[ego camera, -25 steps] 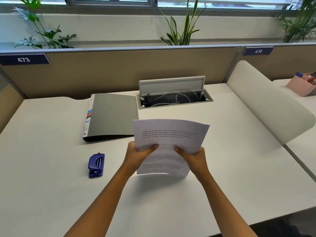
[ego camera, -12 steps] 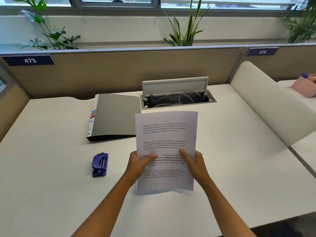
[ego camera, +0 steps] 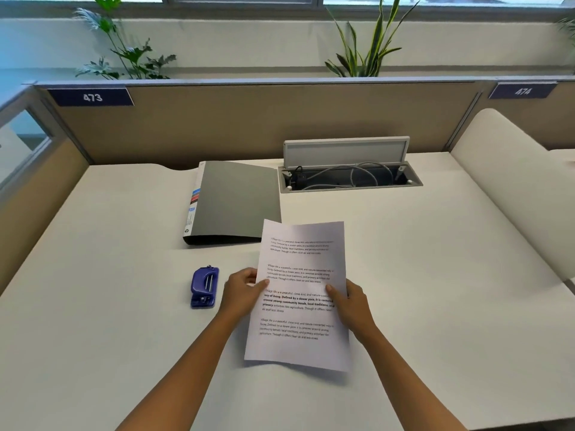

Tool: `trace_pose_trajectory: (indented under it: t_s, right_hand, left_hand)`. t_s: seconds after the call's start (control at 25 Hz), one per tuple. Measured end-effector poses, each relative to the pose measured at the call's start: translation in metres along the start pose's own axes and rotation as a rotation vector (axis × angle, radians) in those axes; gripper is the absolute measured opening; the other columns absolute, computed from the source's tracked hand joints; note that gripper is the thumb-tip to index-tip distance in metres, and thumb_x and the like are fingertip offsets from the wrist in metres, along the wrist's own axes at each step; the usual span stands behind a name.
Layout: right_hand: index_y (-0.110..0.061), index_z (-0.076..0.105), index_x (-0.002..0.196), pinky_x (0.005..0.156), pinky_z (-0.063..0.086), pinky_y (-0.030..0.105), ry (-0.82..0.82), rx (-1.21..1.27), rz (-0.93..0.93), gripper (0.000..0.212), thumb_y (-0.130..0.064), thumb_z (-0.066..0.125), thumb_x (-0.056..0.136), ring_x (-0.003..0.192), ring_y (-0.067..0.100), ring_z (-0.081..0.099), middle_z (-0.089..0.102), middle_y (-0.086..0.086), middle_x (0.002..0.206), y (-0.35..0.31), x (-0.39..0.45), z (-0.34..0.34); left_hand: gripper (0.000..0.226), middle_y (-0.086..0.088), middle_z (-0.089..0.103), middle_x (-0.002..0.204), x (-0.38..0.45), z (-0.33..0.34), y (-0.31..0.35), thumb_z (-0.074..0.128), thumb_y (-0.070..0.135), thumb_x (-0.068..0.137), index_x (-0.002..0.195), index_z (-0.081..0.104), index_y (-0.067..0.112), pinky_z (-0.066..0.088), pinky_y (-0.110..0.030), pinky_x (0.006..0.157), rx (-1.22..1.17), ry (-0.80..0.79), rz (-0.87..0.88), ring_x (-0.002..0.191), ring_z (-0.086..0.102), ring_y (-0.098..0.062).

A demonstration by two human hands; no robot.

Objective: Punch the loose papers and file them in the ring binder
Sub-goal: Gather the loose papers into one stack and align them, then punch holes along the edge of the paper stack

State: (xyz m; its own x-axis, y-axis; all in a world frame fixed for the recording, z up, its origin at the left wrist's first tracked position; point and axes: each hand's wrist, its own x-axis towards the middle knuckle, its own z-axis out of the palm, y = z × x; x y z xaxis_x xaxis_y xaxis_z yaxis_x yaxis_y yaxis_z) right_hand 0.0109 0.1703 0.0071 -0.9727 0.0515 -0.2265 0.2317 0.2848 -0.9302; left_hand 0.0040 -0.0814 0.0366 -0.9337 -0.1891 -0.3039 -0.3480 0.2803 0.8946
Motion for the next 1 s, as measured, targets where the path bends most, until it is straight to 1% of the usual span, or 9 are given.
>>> trace_pose_trajectory:
  t_s: [0.12,0.2,0.28,0.32,0.4,0.48,0.68,0.84,1.0]
  right_hand:
    - [-0.012,0.069,0.112,0.070,0.053,0.022,-0.023,0.034,0.025,0.024,-0.028,0.063,0.096,0.090,0.017,0.073,0.075,0.002,0.103,0.007,0.003,0.011]
    - [-0.012,0.069,0.113,0.071,0.054,0.024,-0.045,0.050,0.049,0.023,-0.027,0.062,0.096,0.091,0.017,0.073,0.075,0.002,0.104,0.010,0.004,0.018]
    - [-0.013,0.068,0.115,0.073,0.055,0.023,-0.071,0.067,0.073,0.023,-0.026,0.062,0.097,0.091,0.015,0.072,0.075,0.001,0.105,0.011,0.005,0.024]
    - [-0.014,0.068,0.116,0.076,0.056,0.026,-0.085,0.077,0.083,0.024,-0.026,0.062,0.096,0.092,0.014,0.072,0.075,0.000,0.106,0.012,0.007,0.028]
    - [-0.014,0.068,0.117,0.083,0.058,0.032,-0.112,0.085,0.098,0.024,-0.025,0.062,0.096,0.094,0.016,0.072,0.075,0.000,0.107,0.012,0.010,0.037]
    - [-0.013,0.069,0.118,0.086,0.057,0.033,-0.144,0.088,0.099,0.025,-0.025,0.062,0.097,0.096,0.016,0.073,0.075,-0.001,0.108,0.012,0.013,0.044]
    - [-0.011,0.069,0.118,0.088,0.057,0.035,-0.198,0.089,0.116,0.026,-0.023,0.062,0.097,0.099,0.018,0.073,0.076,0.000,0.108,0.017,0.014,0.064]
    - [-0.017,0.070,0.113,0.089,0.057,0.036,-0.210,0.081,0.107,0.020,-0.024,0.061,0.097,0.097,0.015,0.073,0.076,-0.004,0.107,0.020,0.011,0.070]
    - [-0.016,0.070,0.112,0.088,0.058,0.035,-0.229,0.055,0.089,0.019,-0.024,0.061,0.097,0.096,0.015,0.074,0.076,-0.003,0.106,0.017,0.011,0.072]
  left_hand:
    - [0.015,-0.002,0.066,0.110,0.015,-0.032,-0.008,0.071,0.015,0.089,0.103,0.069,0.017,0.055,-0.036,0.083,0.280,0.355,0.118,0.096,0.062,-0.021]
    - [0.026,-0.010,0.060,0.120,0.027,-0.058,-0.021,0.070,0.012,0.088,0.113,0.067,0.015,0.054,-0.043,0.087,0.431,0.459,0.075,0.108,0.057,-0.030]
    - [0.032,-0.013,0.055,0.128,0.036,-0.078,-0.032,0.066,0.015,0.091,0.123,0.064,0.014,0.055,-0.047,0.087,0.445,0.438,-0.057,0.113,0.056,-0.035]
    - [0.033,-0.014,0.054,0.130,0.039,-0.084,-0.036,0.063,0.019,0.093,0.125,0.063,0.014,0.055,-0.045,0.085,0.414,0.417,-0.107,0.111,0.057,-0.035]
    - [0.030,-0.014,0.059,0.127,0.041,-0.091,-0.040,0.060,0.021,0.096,0.124,0.065,0.012,0.053,-0.038,0.075,0.328,0.389,-0.146,0.102,0.060,-0.033]
    - [0.026,-0.011,0.064,0.118,0.038,-0.092,-0.041,0.063,0.018,0.095,0.120,0.067,0.011,0.052,-0.032,0.066,0.230,0.368,-0.164,0.093,0.059,-0.028]
    - [0.027,-0.010,0.070,0.110,0.034,-0.102,-0.047,0.074,0.017,0.088,0.114,0.071,0.012,0.061,-0.043,0.078,-0.036,0.299,-0.305,0.097,0.067,-0.032]
    - [0.025,-0.012,0.072,0.108,0.029,-0.105,-0.052,0.077,0.016,0.085,0.109,0.073,0.012,0.062,-0.046,0.076,-0.152,0.238,-0.371,0.096,0.070,-0.035]
    - [0.022,-0.015,0.075,0.104,0.020,-0.108,-0.053,0.079,0.014,0.083,0.104,0.074,0.012,0.060,-0.041,0.071,-0.285,0.189,-0.419,0.088,0.072,-0.035]
